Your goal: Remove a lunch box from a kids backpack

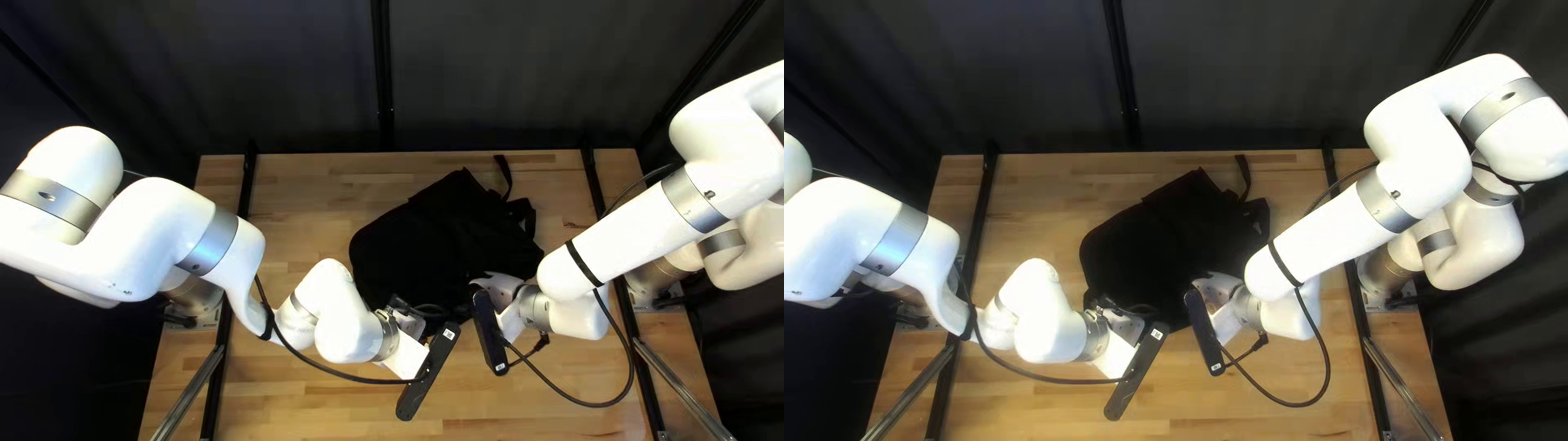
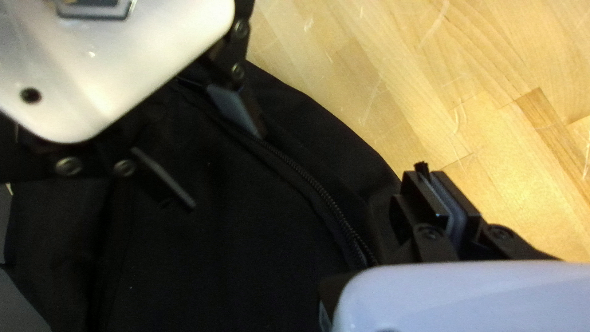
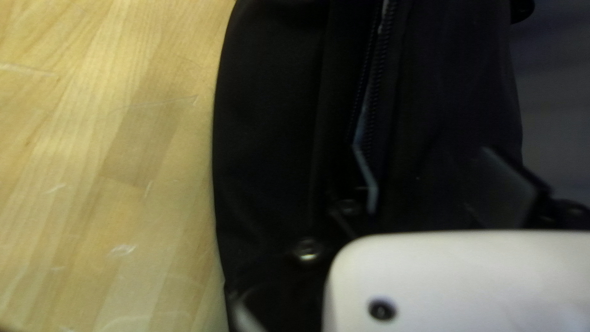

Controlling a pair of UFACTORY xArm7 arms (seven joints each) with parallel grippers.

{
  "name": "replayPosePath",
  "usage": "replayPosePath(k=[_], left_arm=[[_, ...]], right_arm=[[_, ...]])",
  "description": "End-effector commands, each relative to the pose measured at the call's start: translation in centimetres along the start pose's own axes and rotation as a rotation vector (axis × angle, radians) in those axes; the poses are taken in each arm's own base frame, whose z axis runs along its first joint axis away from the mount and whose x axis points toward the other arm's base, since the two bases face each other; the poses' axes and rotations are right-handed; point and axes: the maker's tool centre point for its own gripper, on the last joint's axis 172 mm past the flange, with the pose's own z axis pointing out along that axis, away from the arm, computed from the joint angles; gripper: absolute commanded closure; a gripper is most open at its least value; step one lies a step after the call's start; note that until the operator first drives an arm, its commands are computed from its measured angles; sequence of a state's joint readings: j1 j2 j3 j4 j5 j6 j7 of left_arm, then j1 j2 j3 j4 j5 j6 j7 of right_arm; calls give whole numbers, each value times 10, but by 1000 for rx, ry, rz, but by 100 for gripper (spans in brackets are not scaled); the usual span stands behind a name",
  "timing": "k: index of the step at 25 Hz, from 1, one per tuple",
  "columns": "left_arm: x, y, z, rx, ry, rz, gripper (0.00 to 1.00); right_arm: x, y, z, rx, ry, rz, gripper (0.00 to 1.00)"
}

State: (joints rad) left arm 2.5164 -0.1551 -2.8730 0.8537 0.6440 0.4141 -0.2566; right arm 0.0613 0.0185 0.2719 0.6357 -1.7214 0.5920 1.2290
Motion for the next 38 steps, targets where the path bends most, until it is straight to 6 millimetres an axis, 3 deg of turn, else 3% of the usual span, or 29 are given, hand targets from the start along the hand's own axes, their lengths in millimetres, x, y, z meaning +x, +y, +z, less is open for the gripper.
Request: replayPosePath(k=[1,10,20,32,33,34,38], left_arm=[[-17,-8,0,-8,10,0,100],[-65,-12,-16,-55,18,-22,100],[-98,-30,-2,-82,48,-28,100],[-132,-54,-16,-114,48,-25,100],[-133,-57,-17,-117,48,-25,100],[-134,-58,-17,-119,47,-25,100],[-134,-58,-17,-124,44,-27,100]], right_arm=[[-6,-6,-8,16,-17,2,100],[-15,-16,-17,40,-41,10,100],[-18,-21,-24,55,-40,10,100],[-18,-24,-28,76,-29,7,100],[-18,-23,-29,82,-31,10,26],[-18,-23,-31,86,-37,15,0],[-3,-15,-47,101,-108,42,0]])
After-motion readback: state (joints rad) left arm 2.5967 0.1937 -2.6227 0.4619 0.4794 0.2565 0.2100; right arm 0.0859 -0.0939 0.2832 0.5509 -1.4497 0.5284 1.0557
